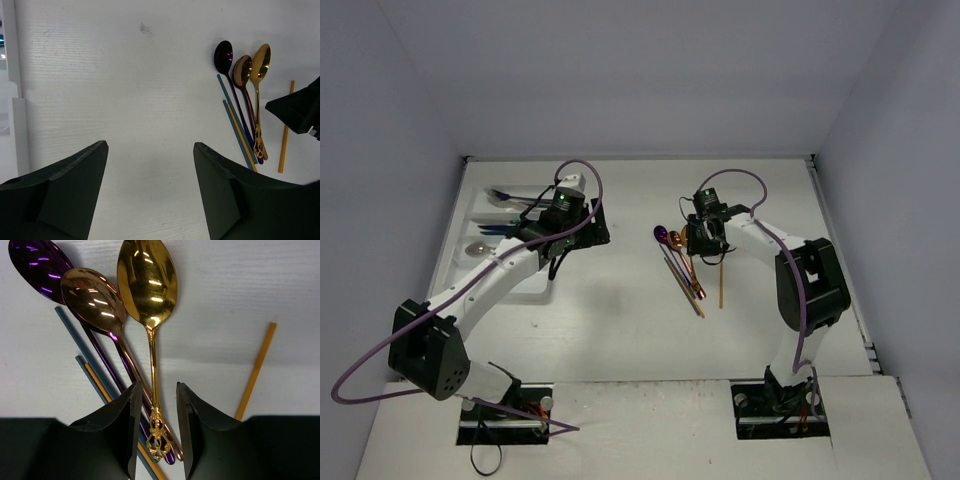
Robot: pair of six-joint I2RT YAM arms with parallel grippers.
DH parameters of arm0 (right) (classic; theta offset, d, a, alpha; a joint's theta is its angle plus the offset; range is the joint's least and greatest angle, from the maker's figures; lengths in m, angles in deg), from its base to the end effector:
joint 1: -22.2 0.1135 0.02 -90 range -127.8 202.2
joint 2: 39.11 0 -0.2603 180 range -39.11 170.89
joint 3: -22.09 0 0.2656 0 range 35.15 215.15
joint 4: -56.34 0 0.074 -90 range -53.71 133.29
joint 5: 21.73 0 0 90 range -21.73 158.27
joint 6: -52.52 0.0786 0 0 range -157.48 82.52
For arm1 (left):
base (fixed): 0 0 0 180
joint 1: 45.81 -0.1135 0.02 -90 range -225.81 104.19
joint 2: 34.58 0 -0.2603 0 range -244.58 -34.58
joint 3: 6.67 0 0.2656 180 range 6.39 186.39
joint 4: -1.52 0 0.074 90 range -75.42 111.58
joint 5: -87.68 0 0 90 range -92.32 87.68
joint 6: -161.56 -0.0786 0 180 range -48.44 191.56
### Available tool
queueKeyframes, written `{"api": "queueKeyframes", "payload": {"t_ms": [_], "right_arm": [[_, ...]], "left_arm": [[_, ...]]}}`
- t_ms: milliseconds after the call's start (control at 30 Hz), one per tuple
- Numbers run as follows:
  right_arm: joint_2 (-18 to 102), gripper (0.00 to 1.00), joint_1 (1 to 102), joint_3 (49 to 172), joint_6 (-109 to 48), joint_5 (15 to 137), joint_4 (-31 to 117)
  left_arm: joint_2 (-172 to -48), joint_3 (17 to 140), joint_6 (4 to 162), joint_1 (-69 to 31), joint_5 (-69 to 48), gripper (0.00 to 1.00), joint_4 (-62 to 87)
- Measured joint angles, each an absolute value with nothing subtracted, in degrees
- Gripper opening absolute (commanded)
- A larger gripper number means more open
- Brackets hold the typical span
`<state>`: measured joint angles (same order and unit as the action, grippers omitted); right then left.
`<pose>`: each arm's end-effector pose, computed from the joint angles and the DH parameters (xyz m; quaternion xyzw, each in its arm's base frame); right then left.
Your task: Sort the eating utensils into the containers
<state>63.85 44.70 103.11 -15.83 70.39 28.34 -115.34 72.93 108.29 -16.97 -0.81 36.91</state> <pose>0.3896 0.1645 0.1512 -0.0133 0.9393 0.1448 0.3108 0.3219 -0.1749 0.2742 -0.0674 0.8906 -0.2336 0.3844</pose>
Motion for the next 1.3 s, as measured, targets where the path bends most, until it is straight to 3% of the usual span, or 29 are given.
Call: {"api": "queueKeyframes", "payload": {"t_ms": [267, 467, 567, 933, 1300], "right_arm": [[68.7, 0.26, 45.6, 104.7, -15.3, 68.8, 29.0], [70.2, 0.12, 45.9, 105.0, -15.0, 67.0, 29.9], [70.3, 0.0, 45.9, 105.1, -14.9, 65.7, 30.1], [68.9, 0.0, 45.9, 105.0, -16.4, 64.8, 29.8], [48.3, 0.0, 46.6, 104.9, -22.9, 73.6, 29.3]], "left_arm": [[-116.2, 72.9, 108.5, -16.9, -1.1, 0.67, 36.9], [-116.5, 72.9, 108.7, -16.9, -1.3, 0.67, 36.9], [-116.5, 72.9, 108.8, -16.9, -1.4, 0.67, 36.9], [-117.6, 74.2, 109.5, -15.4, -4.8, 0.67, 36.2], [-119.7, 76.5, 113.8, -14.2, -16.3, 0.67, 23.5]]}}
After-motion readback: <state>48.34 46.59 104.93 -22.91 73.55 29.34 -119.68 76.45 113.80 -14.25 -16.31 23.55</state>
